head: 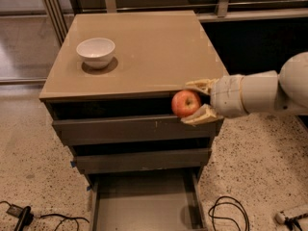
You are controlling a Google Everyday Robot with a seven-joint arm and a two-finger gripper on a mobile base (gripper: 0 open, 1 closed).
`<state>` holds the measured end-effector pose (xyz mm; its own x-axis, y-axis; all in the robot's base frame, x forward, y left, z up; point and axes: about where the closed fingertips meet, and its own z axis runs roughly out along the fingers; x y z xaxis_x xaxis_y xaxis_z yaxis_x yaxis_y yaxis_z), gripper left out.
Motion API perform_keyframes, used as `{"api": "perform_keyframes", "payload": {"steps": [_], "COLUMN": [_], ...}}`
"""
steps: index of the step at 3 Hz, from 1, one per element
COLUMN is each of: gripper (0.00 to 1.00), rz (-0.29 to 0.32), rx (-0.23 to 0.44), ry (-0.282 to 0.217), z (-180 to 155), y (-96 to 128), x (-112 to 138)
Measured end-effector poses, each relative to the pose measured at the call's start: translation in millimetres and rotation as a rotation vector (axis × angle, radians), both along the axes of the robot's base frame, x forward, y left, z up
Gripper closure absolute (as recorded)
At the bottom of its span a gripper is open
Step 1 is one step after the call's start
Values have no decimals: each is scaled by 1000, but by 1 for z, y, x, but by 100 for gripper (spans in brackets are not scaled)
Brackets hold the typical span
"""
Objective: Pick apple from bottom drawer and place on counter
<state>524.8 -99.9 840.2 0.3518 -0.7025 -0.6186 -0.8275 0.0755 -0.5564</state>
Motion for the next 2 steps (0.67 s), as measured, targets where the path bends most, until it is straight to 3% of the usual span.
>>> {"api": "perform_keyframes", "payload": {"steps": [1,2], "gripper": [100,100], "rz": [22,45], "rx": [-16,-35], "ry": [-49,-54], "z": [46,73], "y": [0,5], "x": [36,75]}}
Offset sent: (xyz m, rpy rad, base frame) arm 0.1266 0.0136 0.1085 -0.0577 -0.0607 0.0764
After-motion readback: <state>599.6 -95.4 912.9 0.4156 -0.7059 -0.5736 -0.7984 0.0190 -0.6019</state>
